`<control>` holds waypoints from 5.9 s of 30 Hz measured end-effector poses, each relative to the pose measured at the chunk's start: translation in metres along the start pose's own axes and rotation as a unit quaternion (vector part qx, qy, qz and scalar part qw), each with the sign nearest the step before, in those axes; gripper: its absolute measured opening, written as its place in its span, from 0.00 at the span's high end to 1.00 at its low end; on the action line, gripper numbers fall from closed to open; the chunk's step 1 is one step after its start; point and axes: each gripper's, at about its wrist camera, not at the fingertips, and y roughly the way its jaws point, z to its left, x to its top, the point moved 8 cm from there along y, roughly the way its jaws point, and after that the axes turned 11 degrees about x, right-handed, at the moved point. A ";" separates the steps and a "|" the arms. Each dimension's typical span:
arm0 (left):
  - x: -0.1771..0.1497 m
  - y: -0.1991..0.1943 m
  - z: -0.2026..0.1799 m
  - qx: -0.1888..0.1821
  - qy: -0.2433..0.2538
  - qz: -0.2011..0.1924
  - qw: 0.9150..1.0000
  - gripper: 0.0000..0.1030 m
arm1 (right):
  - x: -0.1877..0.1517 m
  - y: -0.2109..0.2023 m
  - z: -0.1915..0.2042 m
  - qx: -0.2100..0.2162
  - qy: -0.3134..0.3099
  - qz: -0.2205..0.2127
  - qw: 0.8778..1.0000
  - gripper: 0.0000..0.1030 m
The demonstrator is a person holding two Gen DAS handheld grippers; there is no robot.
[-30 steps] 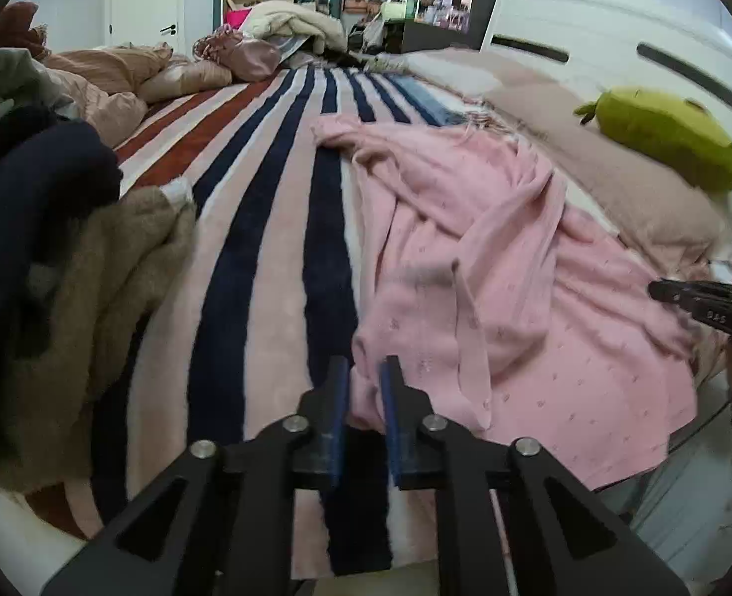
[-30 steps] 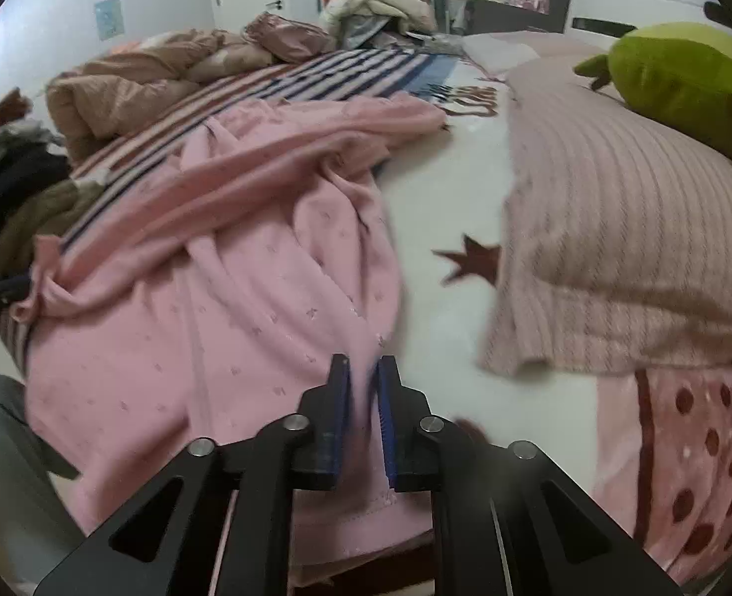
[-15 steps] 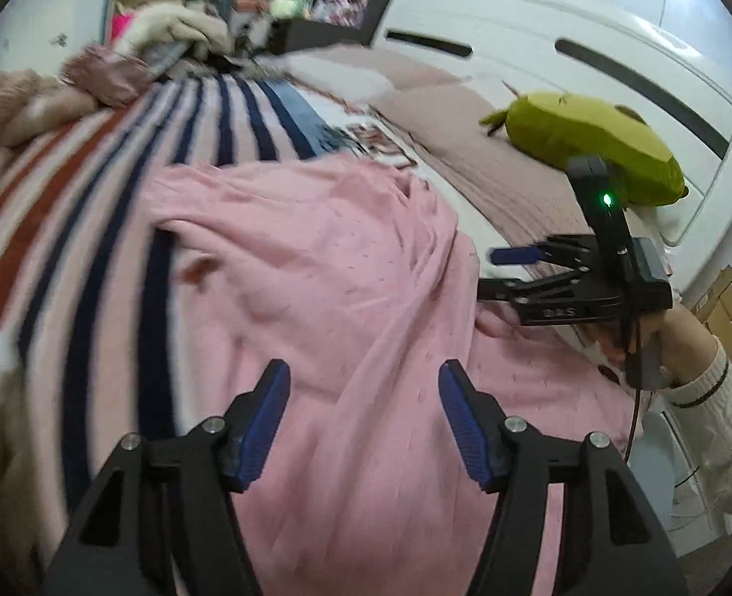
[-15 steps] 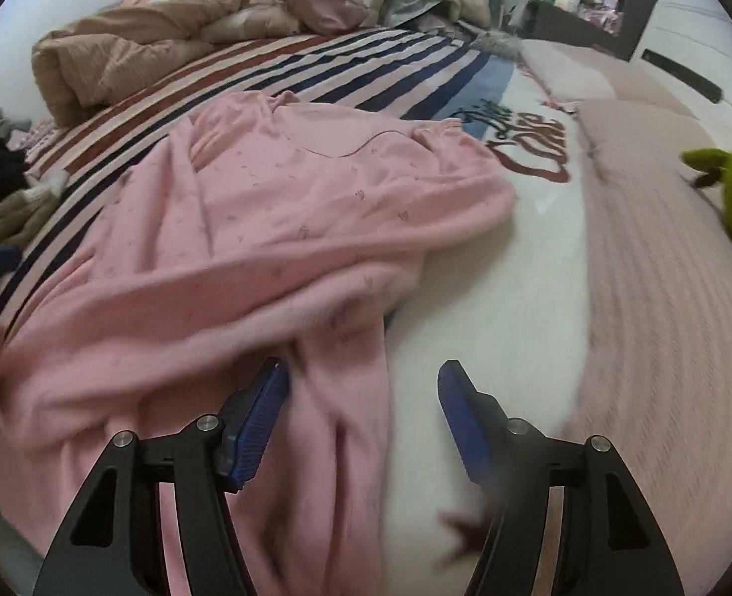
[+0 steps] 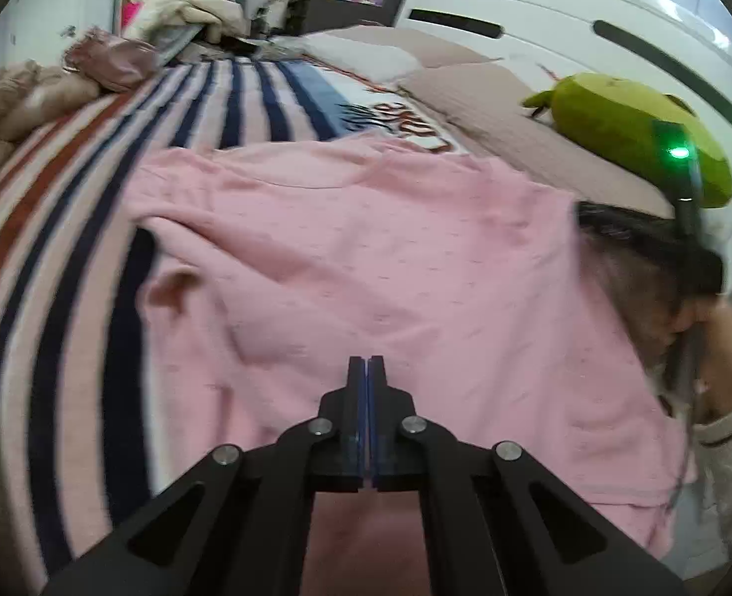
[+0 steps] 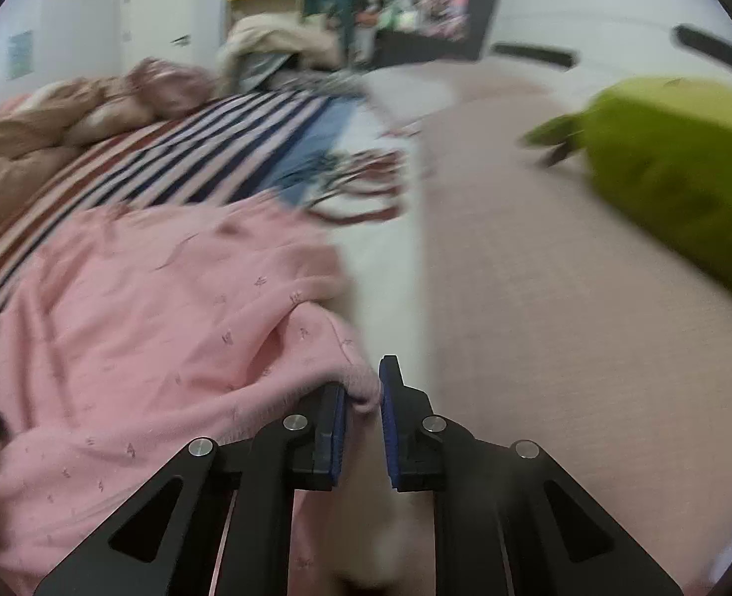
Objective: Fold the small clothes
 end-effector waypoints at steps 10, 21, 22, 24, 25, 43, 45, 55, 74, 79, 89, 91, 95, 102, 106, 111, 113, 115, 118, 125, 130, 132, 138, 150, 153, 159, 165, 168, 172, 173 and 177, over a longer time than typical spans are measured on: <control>-0.041 -0.038 0.004 -0.044 0.008 0.008 0.999 0.50 | -0.025 -0.029 0.019 0.092 -0.035 0.056 0.993 0.56; -0.102 -0.095 0.024 -0.005 -0.048 -0.017 0.999 0.96 | -0.065 -0.093 0.065 0.168 -0.037 0.040 0.984 0.55; -0.109 -0.098 0.027 -0.006 -0.055 -0.015 0.998 0.96 | -0.070 -0.100 0.067 0.175 -0.034 0.039 0.983 0.55; -0.126 -0.106 0.026 -0.009 -0.055 -0.011 0.998 0.97 | -0.081 -0.112 0.069 0.189 -0.025 0.038 0.981 0.55; -0.133 -0.111 0.022 -0.014 -0.045 -0.015 0.999 0.97 | -0.088 -0.118 0.069 0.196 -0.021 0.039 0.980 0.55; -0.120 -0.104 0.027 -0.061 -0.137 -0.029 0.988 0.62 | -0.128 -0.154 0.074 0.212 -0.018 0.037 0.976 0.55; -0.117 -0.100 0.011 -0.044 -0.098 -0.033 0.994 0.62 | -0.135 -0.154 0.076 0.215 -0.020 0.043 0.975 0.55; -0.130 -0.106 0.001 0.056 -0.047 -0.026 0.997 0.93 | -0.165 -0.150 0.072 0.219 0.003 0.062 0.974 0.55; -0.142 -0.119 0.054 0.039 -0.123 -0.015 0.991 0.39 | -0.187 -0.146 0.063 0.257 0.026 0.094 0.962 0.46; -0.148 -0.086 0.048 -0.007 -0.134 0.024 0.991 0.45 | -0.195 -0.142 0.087 0.275 -0.021 0.109 0.955 0.77; -0.117 -0.144 0.023 -0.053 -0.126 -0.045 0.990 0.91 | -0.175 -0.167 0.098 0.260 -0.071 0.079 0.960 0.93; -0.113 -0.151 0.018 -0.071 -0.126 -0.050 0.988 0.90 | -0.170 -0.174 0.100 0.272 -0.069 0.071 0.957 0.93; -0.126 -0.127 0.000 -0.079 -0.103 -0.004 0.991 0.89 | -0.175 -0.173 0.118 0.304 -0.073 0.086 0.946 0.93; -0.150 -0.106 0.002 -0.077 -0.119 0.026 0.990 0.59 | -0.202 -0.149 0.113 0.288 -0.066 0.136 0.946 0.75; -0.130 -0.144 0.017 -0.069 -0.112 -0.039 0.991 0.31 | -0.182 -0.165 0.092 0.276 -0.053 0.094 0.955 0.37; -0.127 -0.122 0.038 -0.034 -0.121 -0.028 0.992 0.30 | -0.179 -0.149 0.068 0.268 0.017 0.095 0.959 0.23; -0.134 -0.097 0.044 -0.051 -0.148 -0.009 0.988 0.30 | -0.188 -0.135 0.077 0.295 0.019 0.111 0.949 0.23; -0.136 -0.078 0.044 -0.056 -0.156 0.003 0.986 0.33 | -0.191 -0.126 0.088 0.311 -0.002 0.096 0.946 0.31; -0.131 -0.064 0.030 -0.031 -0.124 -0.001 0.992 0.42 | -0.191 -0.111 0.105 0.319 -0.014 0.076 0.945 0.46; -0.126 -0.075 0.006 -0.026 -0.098 -0.006 0.995 0.94 | -0.180 -0.112 0.122 0.306 -0.027 0.052 0.950 0.94; -0.124 -0.119 0.013 -0.063 -0.135 -0.048 0.988 0.94 | -0.171 -0.149 0.114 0.337 -0.012 0.019 0.941 0.94; -0.128 -0.137 0.013 -0.069 -0.134 -0.058 0.987 0.94 | -0.169 -0.166 0.113 0.341 -0.016 0.007 0.940 0.95; -0.146 -0.196 0.013 -0.064 -0.133 -0.091 0.985 0.94 | -0.174 -0.214 0.124 0.371 -0.017 -0.015 0.928 0.95; -0.107 -0.235 0.031 -0.062 -0.131 -0.146 0.979 0.94 | -0.118 -0.252 0.128 0.363 -0.039 -0.056 0.929 0.95; -0.079 -0.195 0.047 -0.030 -0.126 -0.132 0.983 0.94 | -0.093 -0.207 0.118 0.340 -0.027 -0.032 0.939 0.95; -0.034 -0.091 0.080 0.007 -0.133 -0.054 0.990 0.93 | -0.055 -0.105 0.101 0.307 0.001 0.035 0.951 0.95; -0.024 -0.012 0.087 0.014 -0.126 0.016 0.992 0.89 | -0.054 -0.020 0.099 0.275 0.004 0.113 0.955 0.94; -0.030 -0.008 0.083 -0.006 -0.115 0.025 0.993 0.70 | -0.063 -0.008 0.099 0.277 0.005 0.131 0.952 0.90; -0.030 -0.040 0.077 -0.032 -0.108 0.006 0.994 0.35 | -0.065 -0.021 0.099 0.301 0.000 0.141 0.943 0.51; -0.027 -0.050 0.074 -0.034 -0.104 -0.003 0.994 0.34 | -0.066 -0.031 0.100 0.309 -0.011 0.143 0.940 0.44; -0.038 -0.086 0.072 -0.024 -0.084 -0.020 0.996 0.30 | -0.070 -0.071 0.099 0.294 -0.056 0.113 0.948 0.26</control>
